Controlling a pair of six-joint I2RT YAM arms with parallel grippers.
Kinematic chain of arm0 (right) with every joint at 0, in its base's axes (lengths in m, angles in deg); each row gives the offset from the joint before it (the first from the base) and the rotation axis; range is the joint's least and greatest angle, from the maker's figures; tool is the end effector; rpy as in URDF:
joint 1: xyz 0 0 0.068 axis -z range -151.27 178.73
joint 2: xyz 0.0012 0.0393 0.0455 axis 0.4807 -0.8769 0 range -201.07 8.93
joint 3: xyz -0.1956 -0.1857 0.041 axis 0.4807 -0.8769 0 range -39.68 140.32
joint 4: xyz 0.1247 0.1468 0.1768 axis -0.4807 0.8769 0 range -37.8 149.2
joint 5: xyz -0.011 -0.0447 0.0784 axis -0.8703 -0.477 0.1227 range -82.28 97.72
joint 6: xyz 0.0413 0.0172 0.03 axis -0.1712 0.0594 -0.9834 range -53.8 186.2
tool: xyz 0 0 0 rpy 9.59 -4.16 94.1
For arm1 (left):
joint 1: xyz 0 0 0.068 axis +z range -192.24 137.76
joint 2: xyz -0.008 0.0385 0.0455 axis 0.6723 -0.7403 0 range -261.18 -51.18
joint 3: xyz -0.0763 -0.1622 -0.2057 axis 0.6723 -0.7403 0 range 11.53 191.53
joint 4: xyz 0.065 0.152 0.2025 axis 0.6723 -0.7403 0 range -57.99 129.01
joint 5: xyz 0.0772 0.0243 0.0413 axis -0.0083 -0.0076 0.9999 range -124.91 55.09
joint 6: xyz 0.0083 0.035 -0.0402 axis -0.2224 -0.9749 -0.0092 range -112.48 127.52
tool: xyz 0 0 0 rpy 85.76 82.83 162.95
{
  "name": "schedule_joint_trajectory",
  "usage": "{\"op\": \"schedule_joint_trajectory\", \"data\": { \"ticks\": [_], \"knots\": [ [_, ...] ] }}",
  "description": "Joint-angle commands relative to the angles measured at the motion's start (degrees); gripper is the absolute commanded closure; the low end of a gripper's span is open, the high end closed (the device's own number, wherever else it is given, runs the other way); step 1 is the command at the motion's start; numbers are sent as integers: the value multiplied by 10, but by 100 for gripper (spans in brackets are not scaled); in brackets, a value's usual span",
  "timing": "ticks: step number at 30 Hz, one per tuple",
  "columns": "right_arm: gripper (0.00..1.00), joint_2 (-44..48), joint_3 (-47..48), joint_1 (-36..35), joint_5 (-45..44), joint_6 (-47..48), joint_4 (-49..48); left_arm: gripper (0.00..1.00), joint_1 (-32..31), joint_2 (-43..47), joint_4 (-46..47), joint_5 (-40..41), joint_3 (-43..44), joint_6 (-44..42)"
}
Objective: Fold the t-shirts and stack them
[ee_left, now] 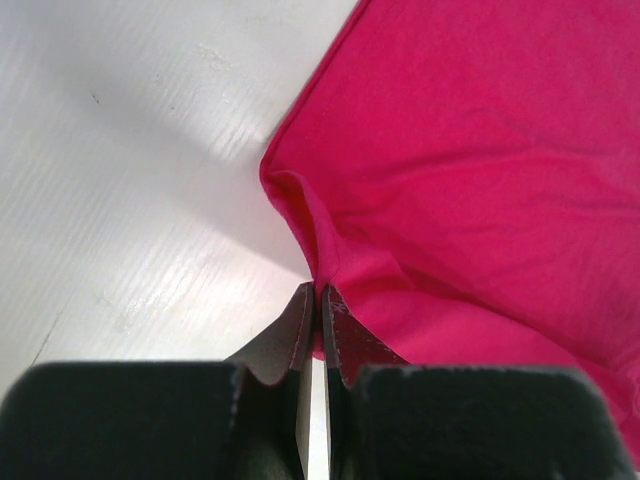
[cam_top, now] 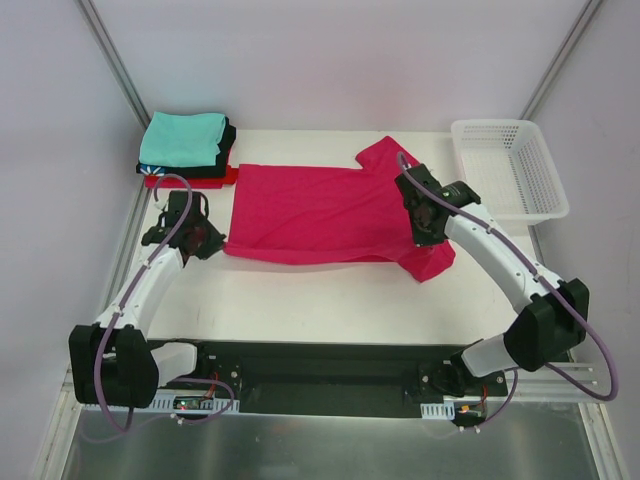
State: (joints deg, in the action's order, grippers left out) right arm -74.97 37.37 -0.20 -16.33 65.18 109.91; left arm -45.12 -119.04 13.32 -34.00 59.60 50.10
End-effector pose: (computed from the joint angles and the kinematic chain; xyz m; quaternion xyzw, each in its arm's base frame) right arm 0.2592 0.1267 0.3102 -0.1856 0.9369 -0.1407 0.2606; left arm 0.2477 -0.0119 0.2535 -0.3171 0.8694 -0.1396 0.3522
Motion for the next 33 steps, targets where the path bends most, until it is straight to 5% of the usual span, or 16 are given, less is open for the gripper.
{"op": "schedule_joint_trajectory", "data": {
  "ticks": [1,19,33],
  "knots": [
    [99,39,-7,-18,-21,-31,28,100,5,39,-15,-6,-12,-7],
    [99,113,-44,-84,-59,-90,86,100,5,110,-30,-7,-59,-9],
    [99,74,-23,-108,-86,-93,97,100,5,104,-35,-8,-56,-8]
  ]
}}
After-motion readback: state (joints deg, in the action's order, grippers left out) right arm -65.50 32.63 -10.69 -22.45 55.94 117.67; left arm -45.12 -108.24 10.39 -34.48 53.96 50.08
